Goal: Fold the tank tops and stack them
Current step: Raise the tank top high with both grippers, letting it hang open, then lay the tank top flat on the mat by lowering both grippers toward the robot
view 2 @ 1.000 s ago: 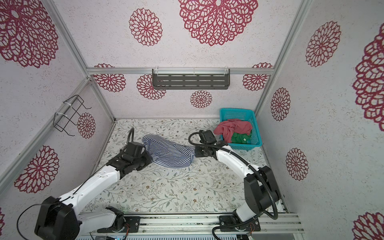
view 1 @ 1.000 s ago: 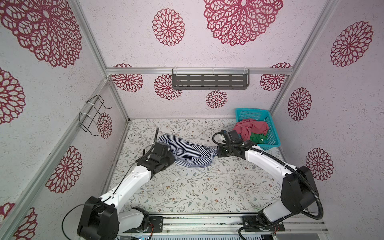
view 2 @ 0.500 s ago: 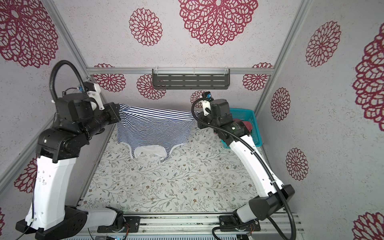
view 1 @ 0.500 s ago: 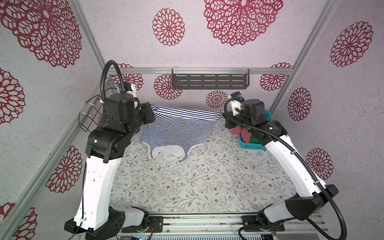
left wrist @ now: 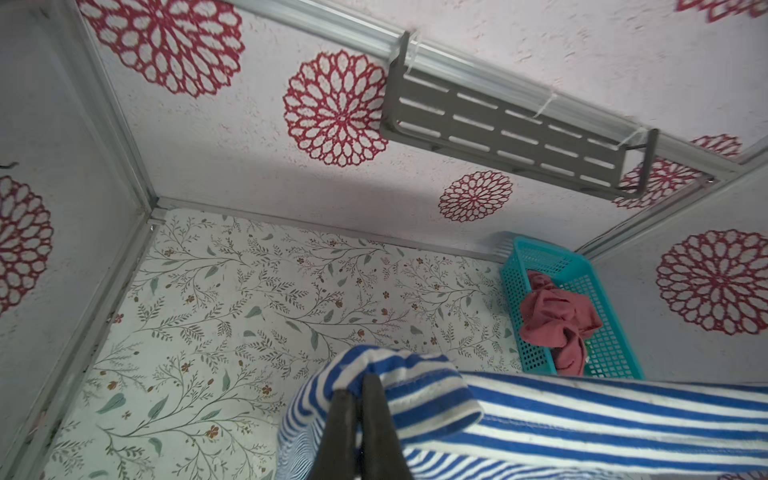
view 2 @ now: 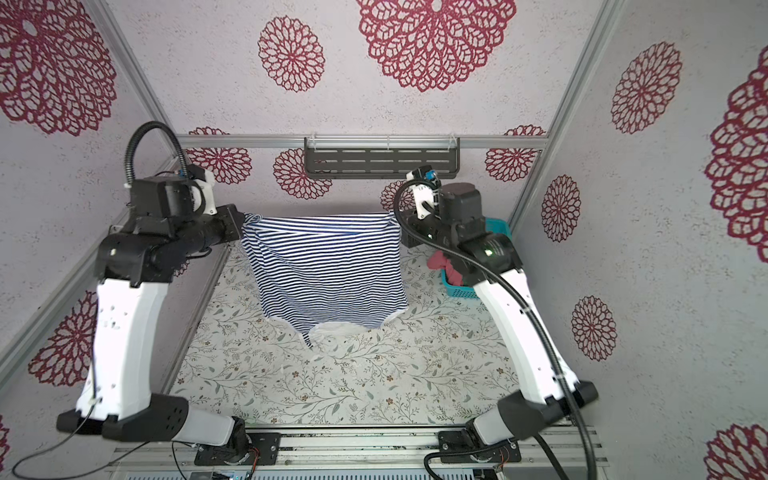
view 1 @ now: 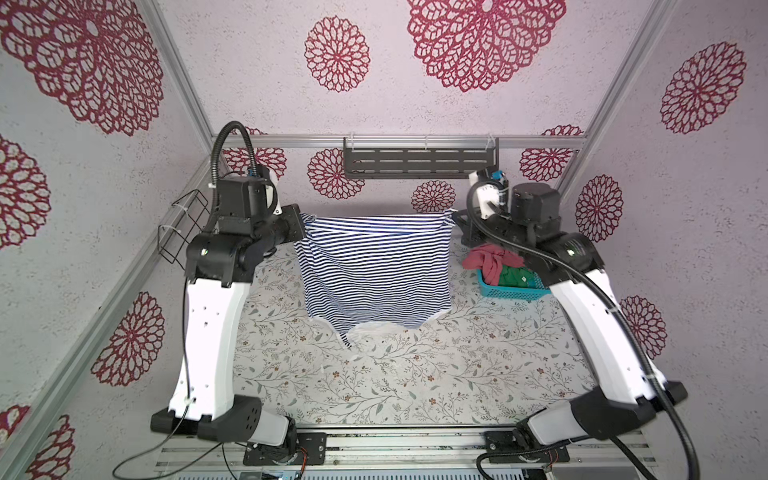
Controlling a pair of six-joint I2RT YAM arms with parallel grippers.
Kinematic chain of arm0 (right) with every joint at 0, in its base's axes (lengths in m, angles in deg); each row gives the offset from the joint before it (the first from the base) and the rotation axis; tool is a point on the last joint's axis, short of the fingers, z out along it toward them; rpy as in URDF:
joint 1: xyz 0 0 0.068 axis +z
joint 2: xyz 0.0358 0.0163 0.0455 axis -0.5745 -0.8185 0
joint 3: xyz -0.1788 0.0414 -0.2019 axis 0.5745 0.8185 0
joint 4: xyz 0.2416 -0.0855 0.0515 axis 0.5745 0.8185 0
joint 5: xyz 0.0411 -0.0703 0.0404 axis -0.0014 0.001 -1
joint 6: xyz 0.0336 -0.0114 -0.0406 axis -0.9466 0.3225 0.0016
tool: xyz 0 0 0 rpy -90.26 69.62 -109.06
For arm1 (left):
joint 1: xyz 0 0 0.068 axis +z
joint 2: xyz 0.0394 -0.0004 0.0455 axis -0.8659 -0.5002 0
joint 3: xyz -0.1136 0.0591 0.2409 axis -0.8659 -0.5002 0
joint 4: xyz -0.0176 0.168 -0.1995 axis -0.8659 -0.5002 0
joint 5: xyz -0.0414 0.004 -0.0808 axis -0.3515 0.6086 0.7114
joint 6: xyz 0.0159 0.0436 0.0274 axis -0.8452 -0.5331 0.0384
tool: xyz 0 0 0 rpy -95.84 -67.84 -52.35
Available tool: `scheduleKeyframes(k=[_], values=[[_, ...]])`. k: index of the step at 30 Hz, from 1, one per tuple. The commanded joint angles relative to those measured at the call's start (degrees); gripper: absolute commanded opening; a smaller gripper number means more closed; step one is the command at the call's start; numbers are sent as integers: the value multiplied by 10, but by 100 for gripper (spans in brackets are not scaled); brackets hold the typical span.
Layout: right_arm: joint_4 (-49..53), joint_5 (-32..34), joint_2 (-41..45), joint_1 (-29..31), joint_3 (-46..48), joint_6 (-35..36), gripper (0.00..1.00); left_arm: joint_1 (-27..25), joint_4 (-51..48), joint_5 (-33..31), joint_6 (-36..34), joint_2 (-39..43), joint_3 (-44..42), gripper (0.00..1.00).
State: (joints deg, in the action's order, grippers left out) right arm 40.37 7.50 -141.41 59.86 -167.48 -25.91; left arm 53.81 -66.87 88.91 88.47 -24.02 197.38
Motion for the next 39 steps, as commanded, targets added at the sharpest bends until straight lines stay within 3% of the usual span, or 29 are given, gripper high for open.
scheduleKeyframes(k=[1, 3, 7, 8, 10, 15, 21, 25, 29, 34, 39], values=[[-47, 25, -109, -17, -91, 37, 0, 25, 93, 44, -30, -85, 46, 0], [-65, 6, -177, -28, -178, 52, 0, 32, 117, 53, -38, -150, 110, 0], [-130, -68, -296, -62, -345, 34, 0, 44, 116, 83, -45, -306, 331, 0], [-167, -84, -306, -71, -350, 24, 0, 49, 127, 104, -40, -331, 378, 0], [-231, -113, -303, -83, -334, 3, 0, 58, 173, 150, -21, -340, 390, 0], [-281, -135, -256, -93, -280, -7, 0, 60, 290, 171, -8, -240, 243, 0], [-294, -143, -150, -97, -65, 6, 0, 52, 328, 165, -7, -83, -1, 0], [-316, -144, -61, -99, 169, 0, 0, 29, 374, 152, 27, 34, -301, 0], [-350, -164, 13, -96, 395, -67, 0, -13, 436, 96, 82, 135, -601, 0], [-273, -134, 59, -90, 566, -136, 0, -61, 388, 82, 188, 222, -800, 0], [-185, -85, 109, -83, 672, -198, 0, -133, 264, 36, 282, 308, -875, 0]])
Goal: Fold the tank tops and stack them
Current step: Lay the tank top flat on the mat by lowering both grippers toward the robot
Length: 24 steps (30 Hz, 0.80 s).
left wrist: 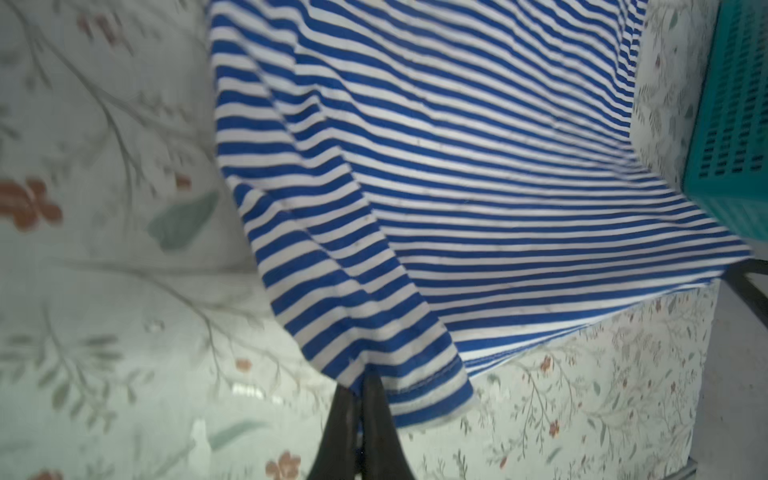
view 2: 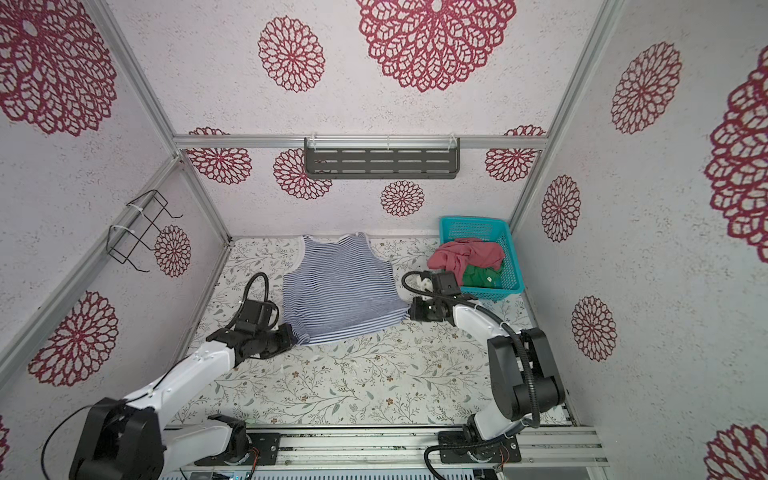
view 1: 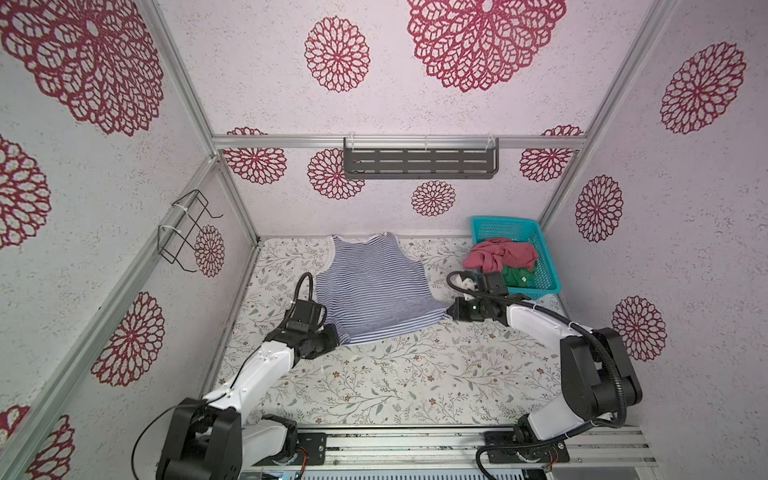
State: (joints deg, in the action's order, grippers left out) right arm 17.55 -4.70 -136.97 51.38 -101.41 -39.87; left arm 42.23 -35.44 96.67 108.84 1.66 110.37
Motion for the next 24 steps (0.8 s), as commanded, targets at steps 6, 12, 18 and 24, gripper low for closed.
scheduleKeyframes(k=[6, 12, 18, 24], values=[[126, 76, 103, 10, 75, -75, 0, -44, -159, -50, 139, 141, -42, 3], [241, 140, 151, 11, 53, -34, 33, -112, -238, -44, 170, 194, -8, 58], [297, 200, 143, 41, -42, -27, 39, -111, -280, -100, 104, 149, 80, 59], [143, 191, 65, 136, -38, -118, 30, -43, -71, -79, -53, -118, 201, 50]])
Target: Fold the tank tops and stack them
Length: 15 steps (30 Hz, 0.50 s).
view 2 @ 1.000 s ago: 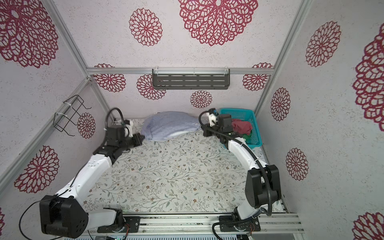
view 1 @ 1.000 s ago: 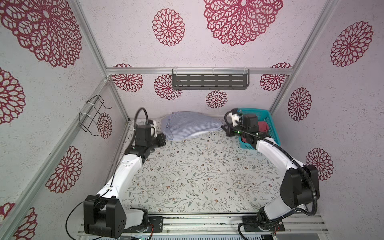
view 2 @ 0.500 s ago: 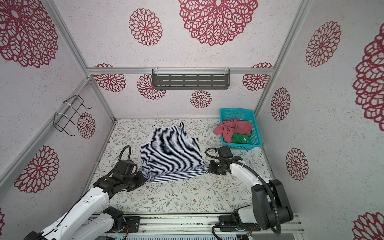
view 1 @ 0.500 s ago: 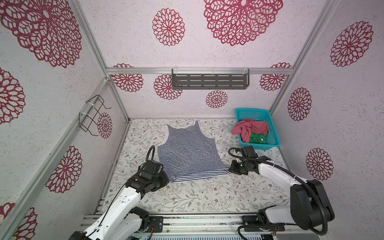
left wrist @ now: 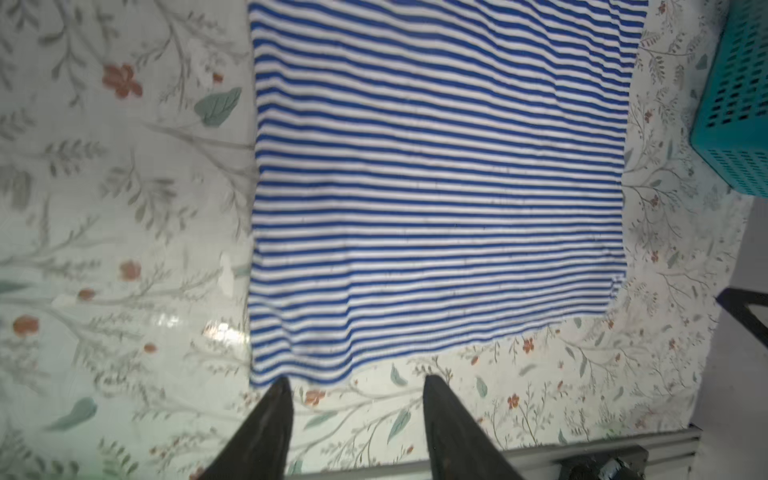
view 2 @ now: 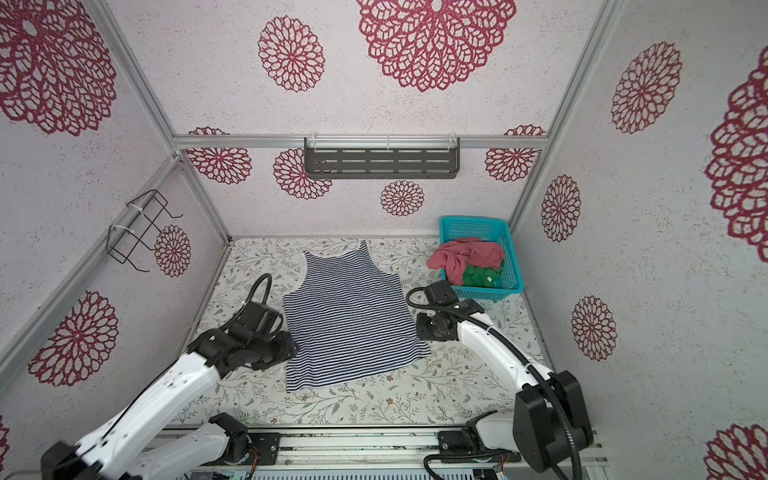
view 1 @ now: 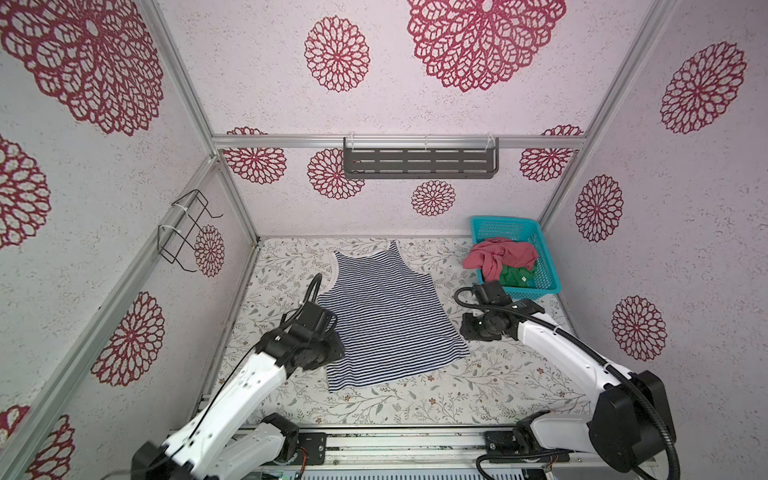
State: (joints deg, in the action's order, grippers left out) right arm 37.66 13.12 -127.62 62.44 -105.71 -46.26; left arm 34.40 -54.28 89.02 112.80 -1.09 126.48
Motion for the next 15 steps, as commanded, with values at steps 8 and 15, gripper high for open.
scheduleKeyframes(k=[8, 15], values=[[-172, 49, -87, 65, 73, -116, 23, 81, 153, 58, -171, -378, 218, 22], [-191, 82, -161, 40, 83, -94, 21, 76, 257, 44, -94, -398, 91, 12]])
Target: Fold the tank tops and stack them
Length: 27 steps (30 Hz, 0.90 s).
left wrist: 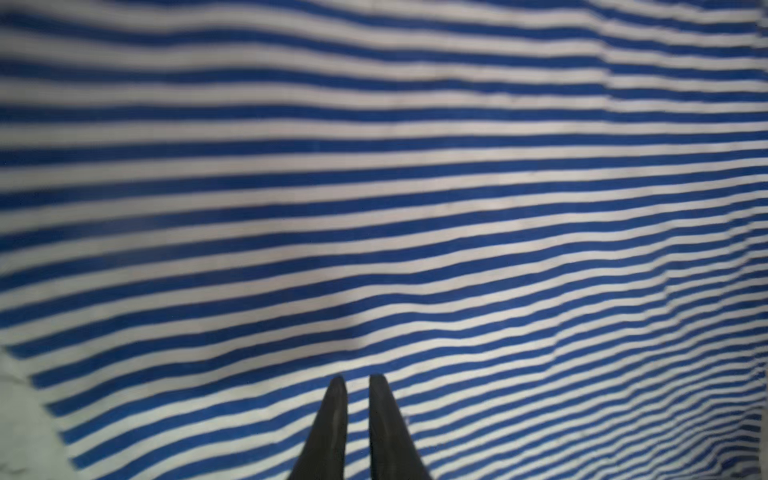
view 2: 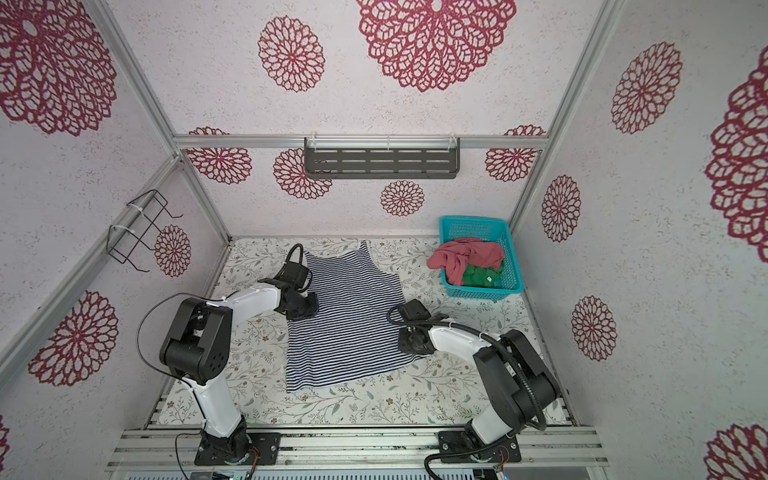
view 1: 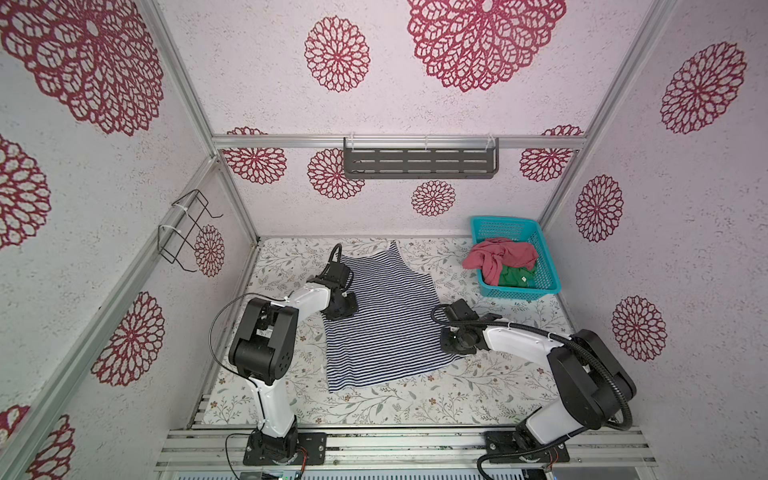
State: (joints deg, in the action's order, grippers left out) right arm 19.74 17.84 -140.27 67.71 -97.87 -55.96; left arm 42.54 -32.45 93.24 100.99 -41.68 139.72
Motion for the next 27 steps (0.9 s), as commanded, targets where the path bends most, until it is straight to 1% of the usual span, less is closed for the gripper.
scheduleKeyframes(k=[1, 3, 6, 10, 12, 13, 14, 15, 16, 17, 18, 19, 20, 21, 22, 24, 25, 27], values=[[-14, 38, -46, -19, 3, 10, 20, -10, 56, -2, 39, 17, -72, 9], [-14, 41, -69, -32, -6, 26, 20, -28, 74, -13, 66, 39, -123, 6], [-18, 36, -108, -57, -30, 59, 19, -66, 99, -26, 129, 90, -212, 4], [-9, 36, -168, -76, -92, 108, 18, -131, 120, -65, 254, 197, -340, 2], [0, 37, -200, -86, -142, 132, 18, -182, 118, -88, 334, 266, -398, 1], [6, 38, -216, -90, -169, 143, 18, -205, 111, -100, 367, 295, -413, 1], [12, 42, -238, -95, -203, 156, 18, -239, 99, -117, 399, 329, -419, 1], [19, 45, -261, -101, -243, 170, 17, -267, 77, -134, 420, 356, -413, 1], [23, 43, -287, -104, -281, 184, 16, -283, 46, -147, 427, 374, -396, 3], [31, 39, -315, -107, -329, 200, 16, -291, 8, -159, 422, 394, -371, 6], [45, 34, -342, -108, -380, 219, 16, -291, -25, -171, 406, 410, -342, 12], [55, 29, -360, -108, -421, 232, 15, -289, -44, -185, 386, 423, -316, 20], [68, 27, -370, -108, -463, 244, 16, -274, -56, -185, 351, 429, -284, 30], [83, 25, -369, -108, -495, 253, 19, -248, -61, -170, 310, 426, -251, 37], [95, 27, -360, -107, -514, 259, 24, -221, -66, -153, 273, 416, -222, 40], [127, 37, -322, -106, -530, 265, 33, -162, -69, -128, 188, 376, -158, 44], [143, 37, -300, -106, -524, 265, 36, -133, -63, -115, 155, 354, -135, 44], [157, 28, -237, -99, -474, 253, 40, -71, -38, -90, 92, 294, -87, 43]])
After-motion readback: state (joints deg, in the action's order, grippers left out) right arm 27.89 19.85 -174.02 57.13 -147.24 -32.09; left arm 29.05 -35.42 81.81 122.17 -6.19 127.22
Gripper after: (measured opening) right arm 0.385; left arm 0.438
